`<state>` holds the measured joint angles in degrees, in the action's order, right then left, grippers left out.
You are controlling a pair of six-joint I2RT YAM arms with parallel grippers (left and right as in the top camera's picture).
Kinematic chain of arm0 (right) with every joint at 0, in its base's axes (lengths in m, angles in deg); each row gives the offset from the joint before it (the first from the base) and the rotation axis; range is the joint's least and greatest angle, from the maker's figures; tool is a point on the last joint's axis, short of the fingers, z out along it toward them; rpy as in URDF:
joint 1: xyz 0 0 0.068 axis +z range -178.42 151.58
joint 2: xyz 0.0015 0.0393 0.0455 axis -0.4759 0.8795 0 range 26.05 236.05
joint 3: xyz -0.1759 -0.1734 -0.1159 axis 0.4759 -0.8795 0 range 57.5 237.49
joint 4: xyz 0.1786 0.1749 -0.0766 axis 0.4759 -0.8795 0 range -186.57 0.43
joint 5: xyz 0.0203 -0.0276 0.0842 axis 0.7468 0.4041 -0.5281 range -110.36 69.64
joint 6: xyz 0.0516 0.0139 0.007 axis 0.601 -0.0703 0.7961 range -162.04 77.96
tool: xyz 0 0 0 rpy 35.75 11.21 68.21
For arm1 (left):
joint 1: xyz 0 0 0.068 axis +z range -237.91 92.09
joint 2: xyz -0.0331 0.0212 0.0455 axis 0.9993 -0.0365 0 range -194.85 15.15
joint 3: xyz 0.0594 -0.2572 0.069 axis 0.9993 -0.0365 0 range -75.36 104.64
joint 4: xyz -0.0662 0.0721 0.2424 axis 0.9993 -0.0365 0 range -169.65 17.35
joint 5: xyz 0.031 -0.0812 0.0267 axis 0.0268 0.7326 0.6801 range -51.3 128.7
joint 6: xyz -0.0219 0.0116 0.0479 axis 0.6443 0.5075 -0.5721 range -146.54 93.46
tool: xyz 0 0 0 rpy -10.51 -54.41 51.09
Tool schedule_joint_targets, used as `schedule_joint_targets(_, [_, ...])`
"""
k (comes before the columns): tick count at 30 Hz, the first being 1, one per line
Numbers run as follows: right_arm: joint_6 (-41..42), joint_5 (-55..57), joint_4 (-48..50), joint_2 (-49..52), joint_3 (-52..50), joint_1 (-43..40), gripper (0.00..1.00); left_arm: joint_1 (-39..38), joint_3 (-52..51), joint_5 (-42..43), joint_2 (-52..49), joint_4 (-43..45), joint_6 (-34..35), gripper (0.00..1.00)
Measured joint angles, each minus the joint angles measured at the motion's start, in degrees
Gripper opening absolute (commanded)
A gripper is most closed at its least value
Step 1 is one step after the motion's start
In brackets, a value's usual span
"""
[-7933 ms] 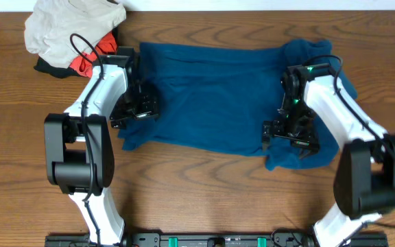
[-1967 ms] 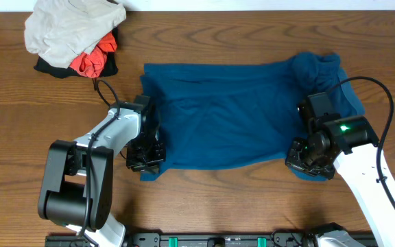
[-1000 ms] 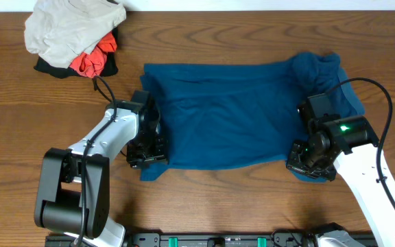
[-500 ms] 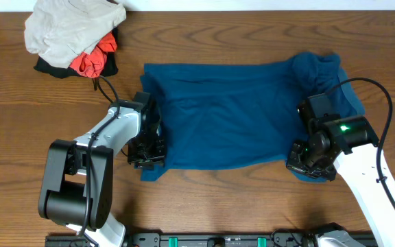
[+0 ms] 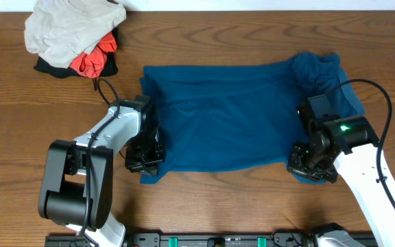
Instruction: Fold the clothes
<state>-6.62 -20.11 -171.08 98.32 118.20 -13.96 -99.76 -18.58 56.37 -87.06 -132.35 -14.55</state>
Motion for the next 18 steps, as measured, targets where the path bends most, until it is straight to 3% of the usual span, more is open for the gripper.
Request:
schedule_joint_targets(12, [-1.57,1.46,-13.16,0.00,8.13,0.00,0.01,0.00,10.82,-0.02,6.08,-8.57,-0.07,0.06])
schedule_joint_targets(14, [-1.64,2.10,-13.16,0.00,8.61,0.00,0.01,0.00,10.93,-0.04,6.86,-9.33,-0.15,0.16])
schedule_joint_targets(15, [-1.73,2.29,-13.14,0.00,8.68,0.00,0.01,0.00,10.93,-0.07,6.91,-9.73,-0.33,0.29])
schedule_joint_targets(18, [-1.77,2.82,-12.76,0.00,8.68,0.00,0.01,0.00,10.54,-0.07,6.86,-9.55,-0.15,0.53])
